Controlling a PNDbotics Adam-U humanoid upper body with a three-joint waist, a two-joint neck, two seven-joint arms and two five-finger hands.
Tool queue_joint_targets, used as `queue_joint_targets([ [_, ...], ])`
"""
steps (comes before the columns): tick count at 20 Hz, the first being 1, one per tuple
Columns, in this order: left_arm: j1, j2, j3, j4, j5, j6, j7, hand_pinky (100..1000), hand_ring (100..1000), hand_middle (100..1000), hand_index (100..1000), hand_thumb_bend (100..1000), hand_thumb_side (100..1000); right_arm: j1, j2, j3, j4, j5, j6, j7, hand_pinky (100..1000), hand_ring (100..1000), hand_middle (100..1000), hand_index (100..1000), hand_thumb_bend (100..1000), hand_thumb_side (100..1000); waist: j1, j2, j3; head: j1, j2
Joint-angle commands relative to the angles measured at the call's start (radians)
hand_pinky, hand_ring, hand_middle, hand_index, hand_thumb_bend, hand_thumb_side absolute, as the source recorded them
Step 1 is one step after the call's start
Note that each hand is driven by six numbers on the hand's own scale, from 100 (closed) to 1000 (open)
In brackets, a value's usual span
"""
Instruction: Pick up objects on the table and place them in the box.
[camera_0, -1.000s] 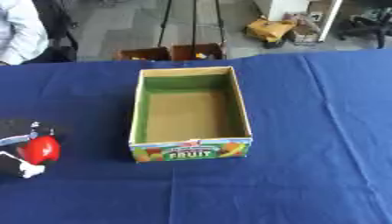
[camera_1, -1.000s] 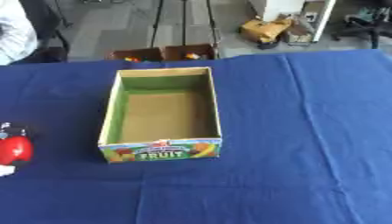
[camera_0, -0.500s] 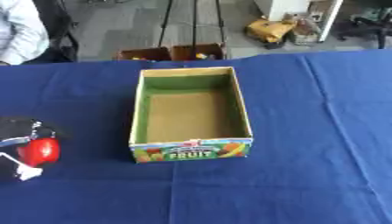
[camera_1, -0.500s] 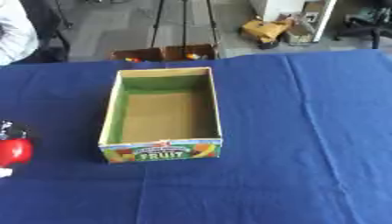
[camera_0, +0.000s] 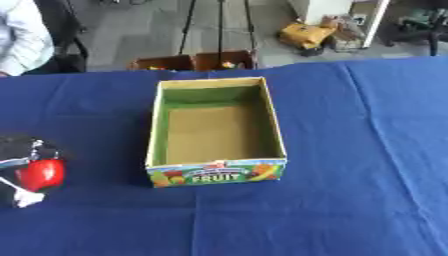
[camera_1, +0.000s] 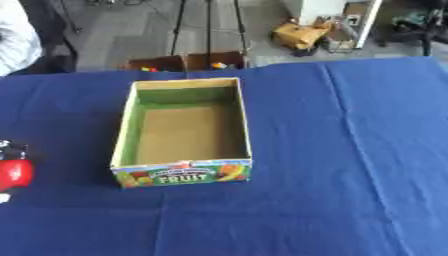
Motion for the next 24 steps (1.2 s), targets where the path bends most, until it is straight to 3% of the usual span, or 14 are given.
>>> queue_joint_targets([
  [1, -0.023, 0.05, 0.029, -0.029, 0.029, -0.08, -0.08, 322, 756, 734, 896, 100, 261, -0.008, -0.017, -0.008, -0.015, -0.014, -0.014, -0.008, 638, 751, 458, 682, 100, 684, 0.0, -0.018, -0.001, -0.002, -0.003],
  [12, -0.077, 0.047, 0.084, -0.123, 0.182, -0.036, -0.121, 265, 695, 708, 906, 100, 296, -0.003, -0.02, -0.006, -0.015, -0.024, -0.01, -0.002, 640, 753, 460, 682, 100, 677, 0.005, -0.031, -0.005, 0.015, 0.011],
  [19, -0.164, 0.011, 0.093, -0.144, 0.269, -0.004, -0.192, 248, 677, 702, 909, 100, 317, 0.001, -0.025, -0.003, -0.015, -0.034, -0.006, 0.004, 639, 754, 462, 683, 100, 673, 0.013, -0.046, -0.014, 0.041, 0.015],
  [20, -0.178, 0.002, 0.091, -0.141, 0.28, -0.002, -0.207, 248, 674, 700, 910, 100, 370, 0.001, -0.026, -0.002, -0.015, -0.036, -0.006, 0.005, 639, 754, 462, 683, 100, 679, 0.015, -0.048, -0.016, 0.044, 0.015],
  [21, -0.192, -0.006, 0.088, -0.136, 0.291, -0.001, -0.223, 246, 672, 698, 911, 100, 329, 0.001, -0.027, -0.002, -0.015, -0.038, -0.005, 0.006, 639, 754, 462, 683, 100, 672, 0.017, -0.049, -0.017, 0.047, 0.016],
  [24, -0.236, -0.037, 0.083, -0.121, 0.328, 0.005, -0.272, 244, 666, 694, 911, 100, 347, 0.002, -0.03, -0.001, -0.015, -0.042, -0.004, 0.009, 639, 755, 462, 683, 100, 669, 0.021, -0.053, -0.023, 0.054, 0.017],
])
